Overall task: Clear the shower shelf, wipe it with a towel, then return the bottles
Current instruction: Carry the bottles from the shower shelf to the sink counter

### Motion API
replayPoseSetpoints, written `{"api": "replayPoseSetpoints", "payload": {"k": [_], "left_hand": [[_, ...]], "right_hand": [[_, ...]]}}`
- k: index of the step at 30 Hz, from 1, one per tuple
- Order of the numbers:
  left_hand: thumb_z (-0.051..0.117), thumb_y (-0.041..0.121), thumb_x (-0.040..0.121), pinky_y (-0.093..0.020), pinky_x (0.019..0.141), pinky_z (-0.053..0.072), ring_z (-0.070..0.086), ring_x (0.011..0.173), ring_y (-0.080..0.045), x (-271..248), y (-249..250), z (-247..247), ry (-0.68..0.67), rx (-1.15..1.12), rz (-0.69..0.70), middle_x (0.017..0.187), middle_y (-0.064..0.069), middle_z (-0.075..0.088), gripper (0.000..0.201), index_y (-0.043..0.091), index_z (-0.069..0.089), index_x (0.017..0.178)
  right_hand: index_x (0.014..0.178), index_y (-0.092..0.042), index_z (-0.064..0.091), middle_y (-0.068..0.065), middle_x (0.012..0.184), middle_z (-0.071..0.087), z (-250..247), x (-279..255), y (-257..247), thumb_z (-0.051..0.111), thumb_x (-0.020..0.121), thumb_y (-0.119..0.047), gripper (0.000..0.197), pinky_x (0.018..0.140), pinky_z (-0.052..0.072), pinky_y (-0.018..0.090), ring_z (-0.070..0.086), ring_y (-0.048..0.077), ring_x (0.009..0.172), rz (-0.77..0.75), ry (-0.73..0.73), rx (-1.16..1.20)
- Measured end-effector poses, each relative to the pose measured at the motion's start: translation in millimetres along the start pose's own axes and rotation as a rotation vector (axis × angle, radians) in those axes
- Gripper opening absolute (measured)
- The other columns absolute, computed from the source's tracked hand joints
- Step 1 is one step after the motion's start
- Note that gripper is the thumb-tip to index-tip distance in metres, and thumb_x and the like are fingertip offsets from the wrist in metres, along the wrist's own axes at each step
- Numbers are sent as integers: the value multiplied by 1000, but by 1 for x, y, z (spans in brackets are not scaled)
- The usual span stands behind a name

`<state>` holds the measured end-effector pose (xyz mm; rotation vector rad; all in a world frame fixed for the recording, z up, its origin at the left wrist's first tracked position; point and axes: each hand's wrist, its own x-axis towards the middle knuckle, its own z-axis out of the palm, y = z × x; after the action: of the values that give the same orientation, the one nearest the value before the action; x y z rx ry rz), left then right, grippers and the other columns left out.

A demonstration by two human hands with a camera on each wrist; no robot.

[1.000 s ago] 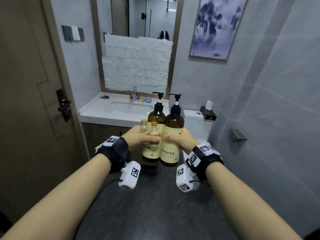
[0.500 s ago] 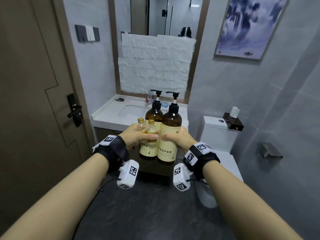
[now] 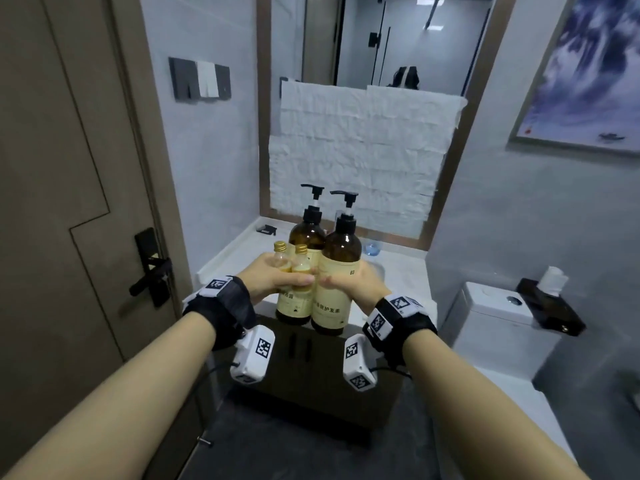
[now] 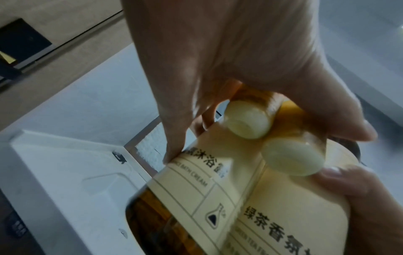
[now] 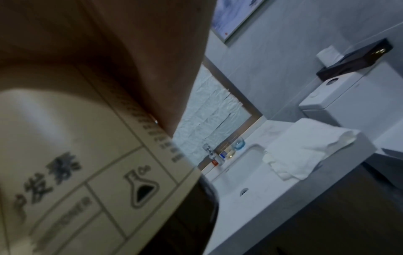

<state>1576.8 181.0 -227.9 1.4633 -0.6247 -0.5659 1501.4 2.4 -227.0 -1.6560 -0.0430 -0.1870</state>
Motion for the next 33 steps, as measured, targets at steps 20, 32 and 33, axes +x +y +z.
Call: {"api": "replayPoseSetpoints", "payload": {"k": [20, 32, 33], "left_hand": [[74, 2, 70, -30, 87, 51, 68, 91, -15, 144, -56, -195, 418, 34, -70, 91, 2, 74, 23, 16, 72, 89], [80, 3, 64, -33, 89, 50, 69, 89, -14, 190, -125, -253, 617, -5, -168, 87, 1, 75, 25, 18, 72, 83], [81, 4, 63, -31, 86, 50, 70, 87, -12, 193, -133, -257, 628, -9, -170, 86, 2, 76, 26, 18, 72, 82]], "right_hand": [[110, 13, 54, 24, 105, 63, 60, 307, 98, 69, 66, 2, 48, 91, 52, 50, 62, 32, 97, 29, -416, 116], [119, 13, 47, 31, 106, 61, 92, 396, 166, 71, 59, 4, 65, 87, 54, 48, 63, 32, 94, 92, -487, 74], [119, 14, 46, 32, 106, 61, 95, 400, 175, 72, 59, 4, 67, 89, 52, 50, 62, 33, 94, 91, -484, 76]]}}
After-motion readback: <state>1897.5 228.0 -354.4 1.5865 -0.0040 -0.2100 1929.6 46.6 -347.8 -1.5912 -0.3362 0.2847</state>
